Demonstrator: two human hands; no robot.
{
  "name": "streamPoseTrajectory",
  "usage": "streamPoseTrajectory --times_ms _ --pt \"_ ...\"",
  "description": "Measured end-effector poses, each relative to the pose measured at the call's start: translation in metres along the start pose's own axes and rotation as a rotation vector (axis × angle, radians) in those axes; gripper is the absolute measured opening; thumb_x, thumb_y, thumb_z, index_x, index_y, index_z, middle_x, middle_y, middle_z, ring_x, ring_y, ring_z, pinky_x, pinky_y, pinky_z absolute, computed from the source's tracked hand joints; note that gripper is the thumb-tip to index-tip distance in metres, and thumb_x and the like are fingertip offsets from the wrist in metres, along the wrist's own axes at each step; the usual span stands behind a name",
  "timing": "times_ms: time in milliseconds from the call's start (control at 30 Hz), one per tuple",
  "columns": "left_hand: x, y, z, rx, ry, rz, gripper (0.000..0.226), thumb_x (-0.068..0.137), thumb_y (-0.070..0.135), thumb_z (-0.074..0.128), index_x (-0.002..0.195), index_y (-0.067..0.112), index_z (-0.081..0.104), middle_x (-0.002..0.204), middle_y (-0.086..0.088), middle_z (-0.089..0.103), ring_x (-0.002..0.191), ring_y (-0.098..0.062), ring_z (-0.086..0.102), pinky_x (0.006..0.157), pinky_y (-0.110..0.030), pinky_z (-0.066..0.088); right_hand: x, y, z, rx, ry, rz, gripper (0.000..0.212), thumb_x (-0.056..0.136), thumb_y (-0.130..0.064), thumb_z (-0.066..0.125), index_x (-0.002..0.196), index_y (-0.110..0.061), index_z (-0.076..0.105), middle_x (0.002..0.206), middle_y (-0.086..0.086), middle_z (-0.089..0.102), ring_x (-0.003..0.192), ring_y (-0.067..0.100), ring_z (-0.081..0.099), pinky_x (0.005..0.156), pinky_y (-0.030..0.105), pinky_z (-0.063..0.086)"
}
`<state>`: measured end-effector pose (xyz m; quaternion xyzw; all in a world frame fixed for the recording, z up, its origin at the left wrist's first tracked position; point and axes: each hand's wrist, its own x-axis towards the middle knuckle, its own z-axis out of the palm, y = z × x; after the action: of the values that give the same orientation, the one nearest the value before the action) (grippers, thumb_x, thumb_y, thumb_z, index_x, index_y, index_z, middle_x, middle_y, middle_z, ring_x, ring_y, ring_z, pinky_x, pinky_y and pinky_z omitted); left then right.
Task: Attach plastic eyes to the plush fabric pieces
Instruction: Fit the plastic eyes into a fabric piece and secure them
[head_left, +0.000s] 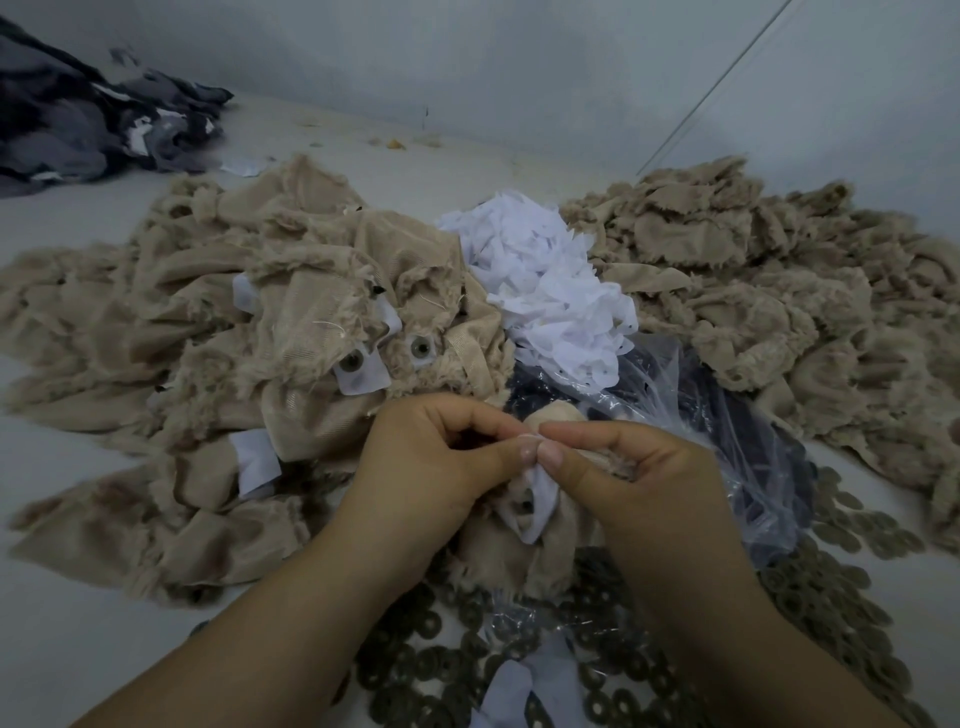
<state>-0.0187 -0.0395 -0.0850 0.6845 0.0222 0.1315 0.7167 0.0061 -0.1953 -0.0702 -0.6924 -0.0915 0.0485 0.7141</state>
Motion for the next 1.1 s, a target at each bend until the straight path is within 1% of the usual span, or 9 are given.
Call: streamPoseTrajectory --times_ms 167,267,400,500,733,867,1000,1033,1100 --pt "0.002 0.002 -0.002 -0.113 -0.115 -0.043 0.015 0.078 0.012 0.074 0.085 0.000 0.077 0.090 -0.020 0.074 0.091 -0.035 0.071 0.085 -0.043 0.057 0.001 0.000 0.000 0.002 0.014 -0.010 0.017 0.076 -0.003 0.079 0.076 -0.020 0.081 0.077 -0.001 0.078 0.072 0.012 0.076 0.059 0.016 0.056" --pt "0.001 0.003 0.000 0.000 -0.036 -0.009 0.004 0.080 0.011 0.075 0.079 0.009 0.077 0.079 -0.010 0.075 0.080 -0.027 0.073 0.076 -0.036 0.060 0.002 0.002 0.000 0.000 0.015 -0.021 0.017 0.077 -0.001 0.078 0.076 -0.018 0.081 0.078 0.001 0.078 0.073 0.015 0.076 0.060 0.018 0.057" --pt "-0.001 -0.003 0.006 0.383 0.056 0.193 0.017 0.083 0.006 0.075 0.070 0.017 0.072 0.066 0.003 0.069 0.062 -0.011 0.065 0.058 -0.024 0.054 0.000 0.003 0.001 -0.065 0.020 -0.069 0.022 0.079 0.001 0.078 0.075 -0.020 0.080 0.077 -0.002 0.078 0.073 0.012 0.075 0.061 0.016 0.057" --pt "-0.002 -0.005 0.009 0.590 0.134 0.348 0.019 0.080 0.008 0.076 0.067 0.017 0.066 0.065 0.007 0.062 0.064 -0.008 0.058 0.053 -0.018 0.044 -0.001 0.003 0.001 -0.130 0.040 -0.132 0.024 0.078 0.001 0.079 0.074 -0.023 0.079 0.075 -0.006 0.077 0.070 0.008 0.074 0.060 0.015 0.056" --pt "0.000 0.006 0.002 0.460 0.075 0.224 0.017 0.074 0.006 0.082 0.071 0.016 0.069 0.068 0.005 0.067 0.060 -0.010 0.062 0.055 -0.021 0.052 0.001 0.006 -0.001 -0.145 0.044 -0.126 0.027 0.079 0.000 0.079 0.077 -0.028 0.082 0.078 -0.010 0.078 0.076 0.009 0.074 0.061 0.015 0.056" --pt "0.006 0.034 -0.024 0.760 -0.179 0.127 0.021 0.072 0.010 0.085 0.067 0.023 0.069 0.065 0.021 0.065 0.055 0.005 0.058 0.049 -0.007 0.042 0.000 0.008 -0.001 -0.151 0.098 -0.079 0.029 0.081 -0.003 0.079 0.078 -0.032 0.081 0.076 -0.006 0.077 0.073 0.041 0.066 0.057 0.038 0.060" --pt "0.003 0.047 -0.042 1.083 -0.494 -0.001 0.015 0.074 0.022 0.084 0.066 0.026 0.073 0.060 0.025 0.063 0.058 0.010 0.058 0.047 -0.005 0.040 -0.001 0.008 0.001 -0.166 0.084 -0.067 0.026 0.082 -0.006 0.079 0.079 -0.031 0.082 0.075 -0.009 0.077 0.086 0.039 0.064 0.071 0.048 0.056" --pt "0.001 0.045 -0.044 1.146 -0.514 0.002 0.013 0.074 0.024 0.085 0.068 0.026 0.073 0.060 0.022 0.064 0.062 0.010 0.058 0.049 -0.005 0.041 -0.001 0.007 0.001 -0.168 0.076 -0.074 0.024 0.082 -0.005 0.079 0.078 -0.029 0.082 0.074 -0.012 0.076 0.086 0.029 0.068 0.070 0.044 0.058" --pt "-0.003 0.041 -0.045 1.211 -0.502 0.002 0.012 0.075 0.026 0.084 0.073 0.028 0.072 0.060 0.021 0.060 0.068 0.011 0.057 0.051 -0.005 0.041 -0.001 0.007 0.001 -0.155 0.053 -0.099 0.023 0.081 -0.004 0.079 0.078 -0.026 0.081 0.078 -0.018 0.076 0.082 0.003 0.073 0.067 0.017 0.059"
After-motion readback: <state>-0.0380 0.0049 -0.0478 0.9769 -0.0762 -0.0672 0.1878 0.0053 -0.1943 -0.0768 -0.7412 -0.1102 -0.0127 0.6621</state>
